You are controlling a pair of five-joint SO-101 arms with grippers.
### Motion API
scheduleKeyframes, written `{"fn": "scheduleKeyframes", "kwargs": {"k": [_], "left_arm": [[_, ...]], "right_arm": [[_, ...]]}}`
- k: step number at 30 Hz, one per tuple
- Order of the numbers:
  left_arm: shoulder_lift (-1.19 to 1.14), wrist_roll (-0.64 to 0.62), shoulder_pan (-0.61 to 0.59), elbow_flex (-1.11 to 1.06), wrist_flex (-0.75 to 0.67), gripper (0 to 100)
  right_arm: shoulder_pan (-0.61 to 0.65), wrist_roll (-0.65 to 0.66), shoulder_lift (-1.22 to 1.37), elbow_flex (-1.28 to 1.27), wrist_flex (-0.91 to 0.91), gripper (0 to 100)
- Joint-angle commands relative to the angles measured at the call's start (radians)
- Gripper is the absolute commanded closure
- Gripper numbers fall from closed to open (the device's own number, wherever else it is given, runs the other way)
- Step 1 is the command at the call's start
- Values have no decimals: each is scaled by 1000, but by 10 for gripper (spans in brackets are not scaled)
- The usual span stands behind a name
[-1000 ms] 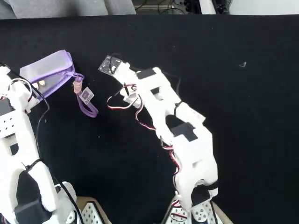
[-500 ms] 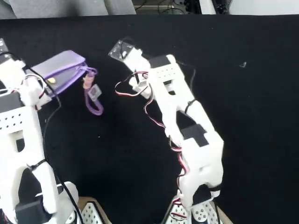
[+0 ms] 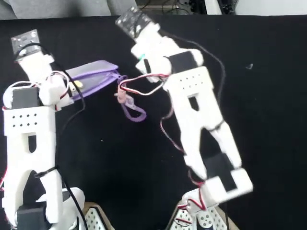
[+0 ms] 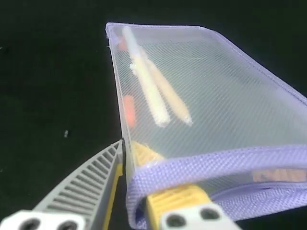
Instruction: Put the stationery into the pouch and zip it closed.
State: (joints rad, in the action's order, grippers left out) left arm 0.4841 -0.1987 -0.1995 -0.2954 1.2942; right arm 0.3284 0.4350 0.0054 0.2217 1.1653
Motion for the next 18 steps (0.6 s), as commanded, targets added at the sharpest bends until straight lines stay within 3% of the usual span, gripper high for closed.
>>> {"fn": "scheduleKeyframes", "kwargs": {"k": [1,9,18], "left_arm": [[6,-14,45,74,25,971],[15,-12,113,65,61,970],[15,-15,120,65,64,970]], "right_arm": [[-6,-58,-199,-39,-6,988],[97,-164,-633,-427,-232,988],[209,-169,-972,-1176,-1091,988]]}}
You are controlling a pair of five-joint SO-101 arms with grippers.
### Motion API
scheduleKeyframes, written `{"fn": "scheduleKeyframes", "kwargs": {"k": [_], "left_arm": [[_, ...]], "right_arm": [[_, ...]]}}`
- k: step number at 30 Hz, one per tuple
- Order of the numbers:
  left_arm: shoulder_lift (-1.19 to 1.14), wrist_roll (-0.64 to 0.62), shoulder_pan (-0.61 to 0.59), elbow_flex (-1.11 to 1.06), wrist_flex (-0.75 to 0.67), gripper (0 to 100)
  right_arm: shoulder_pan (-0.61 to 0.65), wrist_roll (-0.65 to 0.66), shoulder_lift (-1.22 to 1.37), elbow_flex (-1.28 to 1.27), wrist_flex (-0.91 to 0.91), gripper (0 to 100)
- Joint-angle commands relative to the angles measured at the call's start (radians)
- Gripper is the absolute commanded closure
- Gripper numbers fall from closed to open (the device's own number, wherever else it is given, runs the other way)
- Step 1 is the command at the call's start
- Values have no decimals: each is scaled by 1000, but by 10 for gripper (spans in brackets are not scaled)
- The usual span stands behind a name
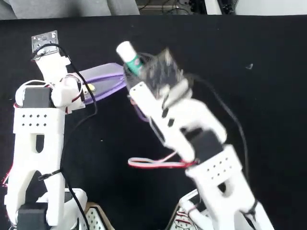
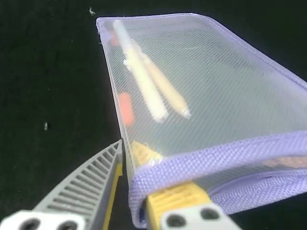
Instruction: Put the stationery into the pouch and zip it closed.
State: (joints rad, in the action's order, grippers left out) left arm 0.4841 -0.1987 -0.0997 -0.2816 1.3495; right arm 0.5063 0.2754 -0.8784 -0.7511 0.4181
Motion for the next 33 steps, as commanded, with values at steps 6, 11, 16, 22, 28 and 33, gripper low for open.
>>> {"fn": "scheduleKeyframes", "kwargs": {"k": [6,11,16,22,28,33], "left_arm": [[8,-14,21,51,6,970],[9,-14,22,50,11,970],[8,-14,22,50,6,970],[8,-17,22,50,6,970],[17,-18,22,2,-34,970],[17,-20,19,-2,-51,970]], "right_arm": [[83,-11,-84,-437,-760,988],[137,-11,1,-449,-879,988],[183,-11,111,-449,-979,988],[190,-11,246,-450,-1142,988],[192,-9,383,-453,-1283,988],[190,-9,503,-458,-1372,988]]}}
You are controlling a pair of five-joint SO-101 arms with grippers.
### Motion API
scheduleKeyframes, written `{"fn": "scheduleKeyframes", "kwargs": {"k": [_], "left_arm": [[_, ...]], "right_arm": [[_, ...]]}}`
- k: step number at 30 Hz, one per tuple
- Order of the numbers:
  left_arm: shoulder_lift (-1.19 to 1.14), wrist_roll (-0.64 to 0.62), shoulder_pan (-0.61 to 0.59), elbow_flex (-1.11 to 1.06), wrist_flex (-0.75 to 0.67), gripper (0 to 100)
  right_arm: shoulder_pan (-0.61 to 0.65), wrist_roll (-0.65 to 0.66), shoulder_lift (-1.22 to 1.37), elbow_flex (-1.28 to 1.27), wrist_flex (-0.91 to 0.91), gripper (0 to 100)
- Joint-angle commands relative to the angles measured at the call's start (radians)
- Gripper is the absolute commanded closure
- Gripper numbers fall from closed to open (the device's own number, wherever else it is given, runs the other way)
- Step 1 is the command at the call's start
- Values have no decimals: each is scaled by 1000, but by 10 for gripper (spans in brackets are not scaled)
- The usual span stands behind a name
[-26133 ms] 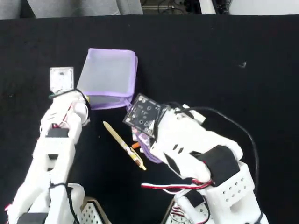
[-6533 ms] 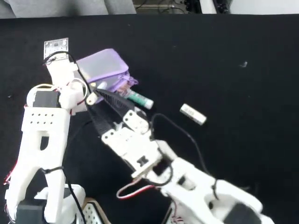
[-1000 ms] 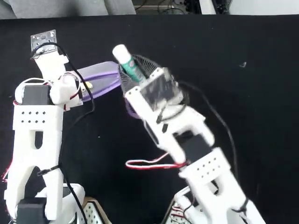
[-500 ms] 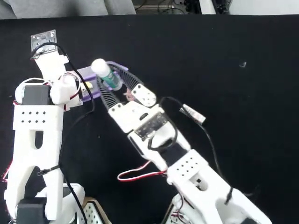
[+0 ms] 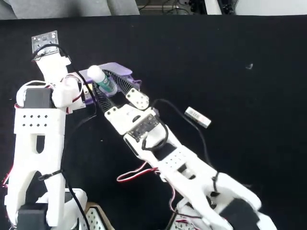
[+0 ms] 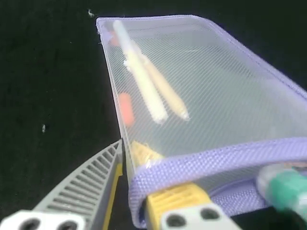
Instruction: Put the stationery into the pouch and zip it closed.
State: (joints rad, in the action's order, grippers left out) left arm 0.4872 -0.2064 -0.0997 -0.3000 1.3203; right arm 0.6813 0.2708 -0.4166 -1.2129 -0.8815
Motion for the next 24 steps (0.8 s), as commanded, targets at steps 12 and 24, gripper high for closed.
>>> {"fn": "scheduleKeyframes", "kwargs": {"k": [12,24], "left_arm": [[14,-14,15,21,-25,970],[14,-14,15,21,-25,970]], "right_arm": [[15,2,231,-91,-379,987],[15,2,231,-176,-439,799]]}}
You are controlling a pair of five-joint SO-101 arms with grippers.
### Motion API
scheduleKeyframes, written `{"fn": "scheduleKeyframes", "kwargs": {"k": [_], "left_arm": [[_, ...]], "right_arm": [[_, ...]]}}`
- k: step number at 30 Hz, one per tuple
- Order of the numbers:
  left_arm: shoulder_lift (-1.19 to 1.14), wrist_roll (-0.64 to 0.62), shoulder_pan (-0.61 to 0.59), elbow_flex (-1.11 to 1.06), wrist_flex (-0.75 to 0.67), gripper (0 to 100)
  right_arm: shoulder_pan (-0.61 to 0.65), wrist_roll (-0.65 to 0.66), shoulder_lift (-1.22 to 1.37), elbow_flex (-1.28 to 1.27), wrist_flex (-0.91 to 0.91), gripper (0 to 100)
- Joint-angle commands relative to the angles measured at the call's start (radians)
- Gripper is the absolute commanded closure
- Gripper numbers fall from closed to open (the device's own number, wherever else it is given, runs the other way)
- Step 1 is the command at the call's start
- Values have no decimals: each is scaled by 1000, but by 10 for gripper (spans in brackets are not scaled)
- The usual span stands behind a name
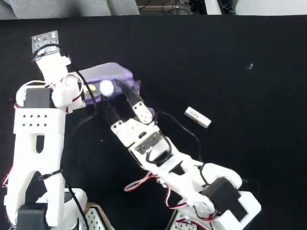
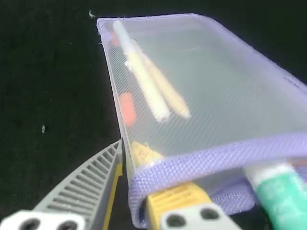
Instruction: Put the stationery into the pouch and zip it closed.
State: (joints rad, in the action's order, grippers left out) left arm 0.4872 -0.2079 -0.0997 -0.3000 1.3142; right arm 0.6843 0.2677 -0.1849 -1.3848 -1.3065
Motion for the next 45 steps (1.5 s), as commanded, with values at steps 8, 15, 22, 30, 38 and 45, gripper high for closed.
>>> {"fn": "scheduleKeyframes", "kwargs": {"k": [8,15,22,30,38,45], "left_arm": [[14,-12,15,21,-17,970],[14,-12,15,18,-15,970],[14,-5,18,16,-12,970],[14,-5,22,15,-11,970],[14,-3,25,13,-11,970],[14,-3,44,12,-11,970]], "right_arm": [[6,5,-1,153,359,797],[6,5,-50,225,568,800],[6,5,-234,176,628,800],[6,5,-372,398,1189,800],[8,6,-374,584,1439,798],[8,6,-372,674,1517,797]]}}
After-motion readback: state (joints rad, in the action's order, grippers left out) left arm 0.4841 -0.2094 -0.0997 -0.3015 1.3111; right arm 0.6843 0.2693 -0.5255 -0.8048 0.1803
